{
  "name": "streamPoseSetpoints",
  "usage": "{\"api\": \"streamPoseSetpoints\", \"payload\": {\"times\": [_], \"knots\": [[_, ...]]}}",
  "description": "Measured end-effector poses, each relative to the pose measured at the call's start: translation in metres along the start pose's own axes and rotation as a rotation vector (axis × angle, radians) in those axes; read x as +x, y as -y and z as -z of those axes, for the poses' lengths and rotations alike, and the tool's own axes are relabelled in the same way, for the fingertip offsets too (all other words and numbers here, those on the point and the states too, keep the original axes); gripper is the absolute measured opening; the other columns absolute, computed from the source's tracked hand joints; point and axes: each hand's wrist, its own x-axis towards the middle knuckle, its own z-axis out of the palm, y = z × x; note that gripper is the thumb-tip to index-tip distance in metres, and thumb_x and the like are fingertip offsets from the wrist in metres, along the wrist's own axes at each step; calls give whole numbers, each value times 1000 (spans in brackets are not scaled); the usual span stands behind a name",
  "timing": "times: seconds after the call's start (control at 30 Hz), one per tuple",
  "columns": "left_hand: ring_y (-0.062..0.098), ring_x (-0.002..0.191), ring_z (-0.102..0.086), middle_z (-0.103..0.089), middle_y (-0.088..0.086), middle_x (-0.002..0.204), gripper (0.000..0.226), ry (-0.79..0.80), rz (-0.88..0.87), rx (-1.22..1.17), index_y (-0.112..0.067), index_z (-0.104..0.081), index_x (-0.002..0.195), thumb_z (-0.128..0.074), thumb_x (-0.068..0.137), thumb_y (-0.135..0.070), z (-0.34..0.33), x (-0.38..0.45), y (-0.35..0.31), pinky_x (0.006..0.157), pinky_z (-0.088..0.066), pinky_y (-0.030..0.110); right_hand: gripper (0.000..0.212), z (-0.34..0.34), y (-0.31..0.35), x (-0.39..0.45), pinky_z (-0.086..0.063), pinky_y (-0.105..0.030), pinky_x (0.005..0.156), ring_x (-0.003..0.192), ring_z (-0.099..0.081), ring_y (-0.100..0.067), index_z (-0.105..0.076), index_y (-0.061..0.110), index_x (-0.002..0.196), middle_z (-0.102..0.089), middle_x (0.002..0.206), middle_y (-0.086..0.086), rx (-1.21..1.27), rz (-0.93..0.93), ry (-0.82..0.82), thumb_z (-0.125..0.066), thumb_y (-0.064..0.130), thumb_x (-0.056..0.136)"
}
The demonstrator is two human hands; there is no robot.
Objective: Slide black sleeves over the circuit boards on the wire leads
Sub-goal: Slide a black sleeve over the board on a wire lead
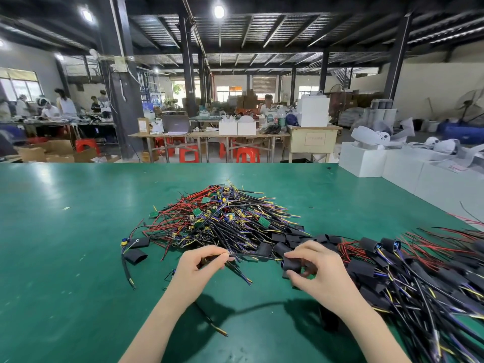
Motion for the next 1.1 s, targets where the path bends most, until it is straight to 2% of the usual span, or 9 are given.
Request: {"api": "streamPoseSetpoints", "payload": {"times": [0.17, 0.27, 0.4, 0.53, 0.63, 0.8, 0.9, 1.1], "knots": [[4, 67, -58, -70, 2, 75, 16, 20, 12, -12, -21, -76, 83, -67, 89, -9, 2, 0, -1, 65, -43, 14, 23, -2, -5, 0, -37, -6, 59, 64, -53, -1, -75, 21, 89, -60, 80, 10, -83, -62, -49, -81, 16, 68], [3, 64, -57, -70, -1, 72, 18, 4, 19, 6, -25, -77, 82, -69, 87, -9, 1, -1, -1, 63, -42, 13, 21, -1, -4, 0, -42, -13, 63, 63, -54, -2, -75, 23, 85, -61, 79, 11, -105, -96, -86, -82, 20, 65], [4, 60, -57, -70, -5, 68, 19, -112, -5, 82, -27, -77, 78, -72, 85, -9, -1, -1, 0, 61, -43, 15, 22, 0, -1, 0, -42, -11, 63, 62, -56, -2, -75, 22, 80, -63, 75, 9, -72, -83, -123, -84, 15, 62], [10, 65, -63, -71, -6, 71, 15, -171, -19, 87, -25, -78, 78, -76, 82, -11, -3, -2, -3, 65, -48, 20, 22, -3, 2, 1, -43, -13, 63, 62, -58, -6, -75, 23, 76, -64, 72, 7, -33, -80, -163, -85, 12, 61], [10, 64, -62, -70, -6, 67, 14, -162, -35, 79, -23, -78, 79, -76, 81, -10, -5, -4, -6, 66, -46, 18, 21, -6, 2, 1, -45, -18, 63, 61, -57, -7, -75, 22, 76, -63, 70, 7, -51, -88, -186, -86, 14, 61], [10, 64, -60, -68, -15, 63, 20, -116, -77, 91, -26, -79, 79, -76, 80, -5, -6, -4, -8, 65, -43, 16, 23, -10, -1, 1, -40, -12, 60, 66, -54, -10, -72, 24, 74, -58, 66, 9, -75, -89, -261, -86, 13, 59], [10, 64, -59, -68, -15, 64, 24, -95, -70, 66, -29, -79, 79, -77, 78, -5, -5, -4, -8, 63, -43, 16, 23, -11, -3, 2, -42, -15, 60, 58, -53, -6, -72, 22, 75, -59, 69, 9, -101, -99, -285, -86, 13, 59], [3, 62, -58, -69, -10, 68, 25, -52, -65, 34, -30, -79, 81, -77, 79, -5, -3, -4, -5, 62, -40, 10, 26, -6, -6, 1, -49, -26, 65, 65, -57, -9, -74, 18, 87, -61, 80, 8, -119, -100, -239, -85, 15, 63]]}}
